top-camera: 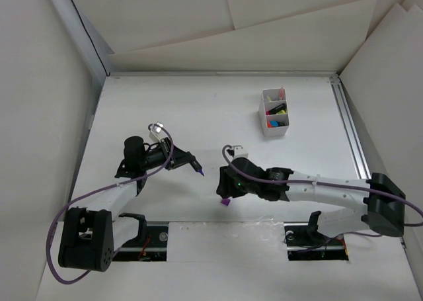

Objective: Sort the stationery into containers
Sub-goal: Pick up the pen cap from the center of the board.

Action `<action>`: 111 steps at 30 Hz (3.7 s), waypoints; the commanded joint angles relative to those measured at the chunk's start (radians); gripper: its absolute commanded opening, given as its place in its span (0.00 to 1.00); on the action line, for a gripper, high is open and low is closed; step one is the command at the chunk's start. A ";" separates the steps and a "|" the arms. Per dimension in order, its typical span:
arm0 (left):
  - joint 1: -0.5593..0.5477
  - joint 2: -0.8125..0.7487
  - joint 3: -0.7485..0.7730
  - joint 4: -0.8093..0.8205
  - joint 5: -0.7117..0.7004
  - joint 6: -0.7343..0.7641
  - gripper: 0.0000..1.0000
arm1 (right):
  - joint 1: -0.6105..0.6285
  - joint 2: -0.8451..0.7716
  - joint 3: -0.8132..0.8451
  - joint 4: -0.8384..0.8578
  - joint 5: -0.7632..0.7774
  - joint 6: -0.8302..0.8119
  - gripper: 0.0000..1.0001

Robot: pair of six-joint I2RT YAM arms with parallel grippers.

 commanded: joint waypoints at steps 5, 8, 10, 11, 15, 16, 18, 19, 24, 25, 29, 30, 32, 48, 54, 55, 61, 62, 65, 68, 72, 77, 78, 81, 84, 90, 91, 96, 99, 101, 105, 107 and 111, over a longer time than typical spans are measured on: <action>0.006 -0.005 0.035 0.040 0.011 0.010 0.00 | 0.021 0.132 0.031 -0.157 -0.028 -0.110 0.57; 0.006 -0.023 0.035 0.010 0.011 0.010 0.00 | 0.021 0.165 0.054 -0.171 -0.028 -0.133 0.57; 0.006 -0.023 0.035 0.000 0.011 0.023 0.00 | 0.021 0.185 0.066 -0.202 -0.028 -0.133 0.59; 0.006 -0.023 0.035 0.000 0.011 0.023 0.00 | 0.021 0.185 0.084 -0.217 -0.028 -0.133 0.60; 0.006 -0.023 0.045 0.000 0.011 0.023 0.00 | 0.021 0.230 0.115 -0.257 0.002 -0.133 0.61; 0.006 -0.023 0.045 0.000 0.011 0.023 0.00 | 0.021 0.230 0.115 -0.257 0.002 -0.133 0.61; 0.006 -0.023 0.045 0.000 0.011 0.013 0.00 | 0.021 0.259 0.115 -0.257 -0.010 -0.144 0.62; 0.006 -0.023 0.045 0.009 0.011 0.013 0.00 | 0.021 0.270 0.115 -0.248 -0.021 -0.144 0.62; 0.006 -0.023 0.045 0.010 0.011 0.013 0.00 | 0.021 0.330 0.144 -0.223 -0.033 -0.169 0.55; 0.006 -0.023 0.054 0.010 0.011 0.013 0.00 | 0.021 0.346 0.144 -0.213 -0.033 -0.181 0.54; 0.006 -0.034 0.055 0.000 0.011 0.013 0.00 | 0.021 0.386 0.181 -0.212 -0.033 -0.201 0.45; 0.006 -0.034 0.055 0.000 0.011 0.013 0.00 | 0.021 0.386 0.181 -0.203 -0.024 -0.201 0.43; 0.006 -0.034 0.055 0.000 0.011 0.013 0.00 | 0.021 0.414 0.193 -0.203 -0.024 -0.210 0.41; 0.006 -0.043 0.064 -0.018 0.002 0.023 0.00 | -0.008 0.435 0.202 -0.142 -0.015 -0.261 0.59; 0.006 -0.054 0.064 -0.032 0.002 0.032 0.00 | -0.008 0.457 0.212 -0.133 -0.025 -0.271 0.52; 0.006 -0.054 0.064 -0.032 0.002 0.032 0.00 | -0.008 0.457 0.212 -0.133 -0.025 -0.271 0.49; 0.006 -0.054 0.073 -0.032 0.002 0.032 0.00 | -0.008 0.445 0.192 -0.120 -0.077 -0.219 0.37; 0.006 -0.042 0.073 -0.032 0.002 0.032 0.00 | -0.008 0.434 0.192 -0.098 -0.090 -0.204 0.37; 0.006 -0.031 0.073 -0.032 0.002 0.041 0.00 | -0.008 0.413 0.167 -0.062 -0.125 -0.155 0.46; 0.006 -0.020 0.073 -0.020 0.013 0.041 0.00 | -0.008 0.403 0.156 -0.051 -0.114 -0.133 0.54; 0.006 -0.020 0.082 -0.010 0.013 0.041 0.00 | -0.008 0.383 0.146 -0.051 -0.114 -0.124 0.54; 0.006 -0.020 0.070 0.000 0.013 0.032 0.00 | -0.008 0.360 0.124 -0.038 -0.140 -0.115 0.54; 0.006 -0.020 0.070 0.000 0.013 0.032 0.00 | -0.008 0.360 0.124 -0.038 -0.140 -0.124 0.54; 0.006 -0.020 0.070 0.000 0.013 0.032 0.00 | -0.008 0.350 0.124 -0.058 -0.131 -0.146 0.54; 0.006 -0.020 0.070 -0.009 0.013 0.032 0.00 | -0.008 0.350 0.124 -0.058 -0.108 -0.155 0.54; 0.006 -0.020 0.070 -0.009 0.002 0.032 0.00 | 0.003 0.389 0.135 -0.067 -0.004 -0.166 0.53; 0.006 -0.020 0.070 -0.009 0.002 0.032 0.00 | 0.003 0.389 0.135 -0.067 0.005 -0.166 0.52; 0.006 -0.011 0.061 0.000 -0.018 0.021 0.00 | 0.012 0.389 0.135 -0.056 0.005 -0.166 0.51; 0.006 -0.002 0.041 0.025 -0.027 0.000 0.00 | 0.021 0.389 0.135 -0.056 0.016 -0.176 0.51; 0.006 0.027 0.030 0.057 -0.015 -0.019 0.00 | 0.021 0.389 0.135 -0.065 0.016 -0.176 0.52; 0.006 0.037 0.018 0.102 -0.005 -0.042 0.00 | 0.046 0.389 0.135 -0.084 0.016 -0.176 0.54; 0.006 0.037 0.018 0.102 -0.005 -0.042 0.00 | 0.055 0.389 0.135 -0.084 0.039 -0.164 0.54; 0.006 0.037 0.018 0.102 -0.027 -0.042 0.00 | 0.055 0.389 0.144 -0.097 0.068 -0.140 0.52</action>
